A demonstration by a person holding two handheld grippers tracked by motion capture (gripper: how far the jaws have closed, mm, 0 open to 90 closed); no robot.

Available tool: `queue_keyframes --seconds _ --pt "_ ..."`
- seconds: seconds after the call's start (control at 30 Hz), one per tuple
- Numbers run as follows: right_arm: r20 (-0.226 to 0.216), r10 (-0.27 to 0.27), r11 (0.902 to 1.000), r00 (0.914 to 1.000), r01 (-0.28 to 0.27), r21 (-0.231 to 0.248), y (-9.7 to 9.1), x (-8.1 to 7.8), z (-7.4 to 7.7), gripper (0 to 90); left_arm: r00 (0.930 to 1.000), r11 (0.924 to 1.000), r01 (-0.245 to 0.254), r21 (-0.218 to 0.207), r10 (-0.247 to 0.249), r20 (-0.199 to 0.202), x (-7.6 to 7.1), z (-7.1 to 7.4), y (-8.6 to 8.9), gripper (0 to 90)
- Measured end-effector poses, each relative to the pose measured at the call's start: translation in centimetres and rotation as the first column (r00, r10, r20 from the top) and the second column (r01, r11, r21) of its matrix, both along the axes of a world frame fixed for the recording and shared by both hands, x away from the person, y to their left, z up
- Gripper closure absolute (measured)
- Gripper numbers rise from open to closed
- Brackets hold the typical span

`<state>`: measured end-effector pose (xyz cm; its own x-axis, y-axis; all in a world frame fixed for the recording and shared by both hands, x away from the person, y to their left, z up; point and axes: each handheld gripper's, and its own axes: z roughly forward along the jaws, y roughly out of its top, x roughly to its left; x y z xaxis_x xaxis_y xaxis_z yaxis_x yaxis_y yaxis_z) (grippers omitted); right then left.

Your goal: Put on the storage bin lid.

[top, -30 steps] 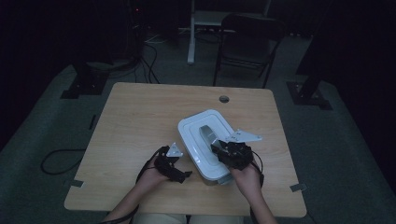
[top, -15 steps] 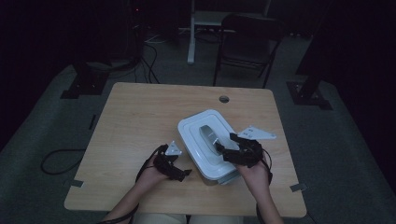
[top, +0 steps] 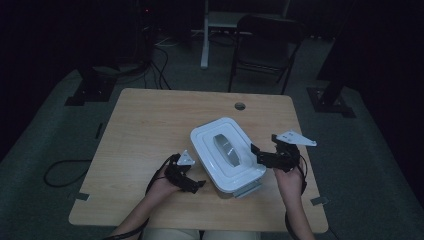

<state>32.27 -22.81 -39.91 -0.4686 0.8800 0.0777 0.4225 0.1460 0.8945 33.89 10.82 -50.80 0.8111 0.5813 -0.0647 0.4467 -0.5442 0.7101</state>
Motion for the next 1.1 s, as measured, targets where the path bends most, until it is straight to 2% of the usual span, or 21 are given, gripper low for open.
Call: queue_keyframes --seconds 0.2,0.27,0.37,0.47,0.7,0.77,0.8,0.83,1.0,1.1 --pt "-0.029 -0.054 0.9982 0.9981 0.053 -0.029 -1.8 1.4 -1.5 13.0 1.0 1.0 -0.004 -0.004 0.004 -0.002 0.1 0.0 0.1 0.4" --pt "-0.04 -0.092 0.9949 0.995 0.09 -0.046 -3.0 2.2 -2.7 13.0 1.0 1.0 0.0 -0.004 0.0 -0.002 0.2 0.1 0.1 0.4" --pt "-0.054 -0.118 0.9919 0.9915 0.115 -0.053 -3.8 2.8 -4.0 12.9 0.9999 0.9993 0.006 -0.038 -0.007 -0.013 0.4 0.3 -0.1 0.4" --pt "-0.078 -0.141 0.989 0.987 0.137 -0.057 -4.4 3.3 -5.5 13.0 1.0 0.9996 0.002 -0.026 -0.001 0.004 0.5 0.5 -0.4 0.4" --pt "-0.127 -0.128 0.9911 0.9835 0.123 -0.052 -4.2 3.8 -8.9 13.0 1.0 0.9997 0.002 -0.024 -0.002 0.009 0.7 0.7 -0.6 0.4" --pt "-0.134 -0.122 0.9919 0.9835 0.116 -0.052 -4.0 3.8 -9.3 12.9 1.0 0.9997 -0.002 -0.026 0.003 0.009 0.7 0.7 -0.5 0.4" --pt "-0.141 -0.109 0.9932 0.984 0.102 -0.055 -3.8 3.8 -9.7 12.9 0.9999 0.9996 -0.01 -0.028 0.01 0.013 0.8 0.8 -0.5 0.4" --pt "-0.149 -0.099 0.993 0.9839 0.088 -0.079 -3.3 3.8 -10.2 12.9 0.9999 0.9996 -0.01 -0.027 0.01 0.014 0.8 0.8 -0.4 0.4" --pt "-0.171 -0.057 0.9951 0.9837 0.042 -0.09 -2.3 3.6 -10.9 13.0 0.9995 0.9994 -0.02 -0.027 0.021 0.023 0.9 1.2 -0.3 0.4" --pt "-0.17 -0.059 0.9951 0.9837 0.044 -0.088 -2.1 3.4 -11.0 14.2 0.9993 0.9995 -0.023 -0.023 0.024 0.028 0.9 1.4 -0.1 0.4"
